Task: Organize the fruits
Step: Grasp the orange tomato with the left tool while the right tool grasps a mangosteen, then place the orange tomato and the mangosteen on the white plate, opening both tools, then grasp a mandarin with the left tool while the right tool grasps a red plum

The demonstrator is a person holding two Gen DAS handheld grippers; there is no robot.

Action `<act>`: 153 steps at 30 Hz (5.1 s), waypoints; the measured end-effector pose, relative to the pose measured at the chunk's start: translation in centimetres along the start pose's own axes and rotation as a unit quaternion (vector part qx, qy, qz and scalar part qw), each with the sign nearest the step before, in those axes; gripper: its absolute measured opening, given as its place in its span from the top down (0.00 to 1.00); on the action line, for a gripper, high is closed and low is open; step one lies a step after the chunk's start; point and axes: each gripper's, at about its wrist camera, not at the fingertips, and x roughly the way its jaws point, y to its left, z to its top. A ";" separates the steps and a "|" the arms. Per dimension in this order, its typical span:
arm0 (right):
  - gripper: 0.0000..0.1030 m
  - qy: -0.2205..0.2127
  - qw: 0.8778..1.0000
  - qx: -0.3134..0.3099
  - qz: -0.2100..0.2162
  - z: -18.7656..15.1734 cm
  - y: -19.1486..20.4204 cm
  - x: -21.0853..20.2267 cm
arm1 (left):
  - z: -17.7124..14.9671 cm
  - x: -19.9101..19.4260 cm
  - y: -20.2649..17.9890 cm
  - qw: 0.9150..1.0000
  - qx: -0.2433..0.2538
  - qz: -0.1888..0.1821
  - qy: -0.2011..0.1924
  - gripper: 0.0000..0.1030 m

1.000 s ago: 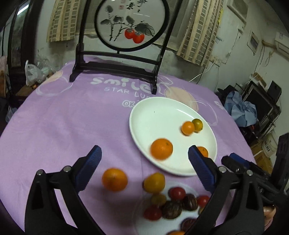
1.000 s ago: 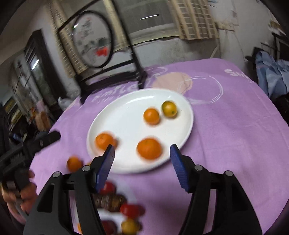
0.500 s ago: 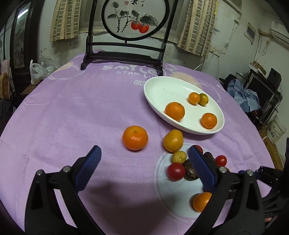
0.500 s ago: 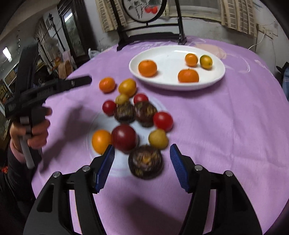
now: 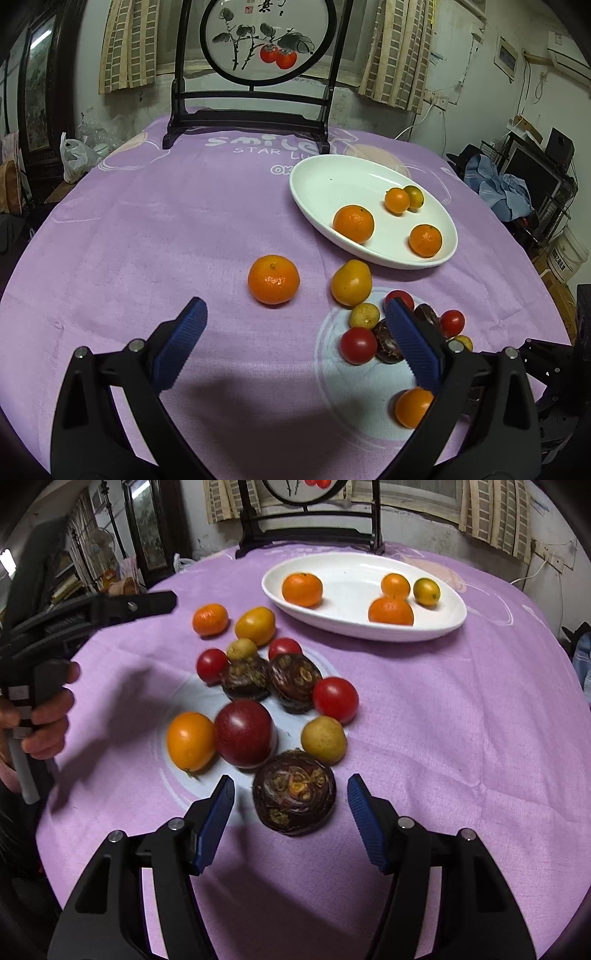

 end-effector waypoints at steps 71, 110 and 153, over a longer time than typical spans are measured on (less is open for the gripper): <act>0.56 -0.181 0.957 0.224 -0.041 11.7 -12.7 2.9 | 7.5 10.6 -9.7 0.994 0.049 -0.078 0.056 0.59; 0.43 0.015 0.998 -0.049 0.025 3.5 3.2 1.5 | 4.8 1.6 4.1 0.996 -0.082 0.037 0.007 0.04; 0.63 -0.025 0.996 0.048 0.077 4.4 -0.5 -0.3 | 1.5 8.6 0.6 0.991 0.060 0.038 0.109 0.57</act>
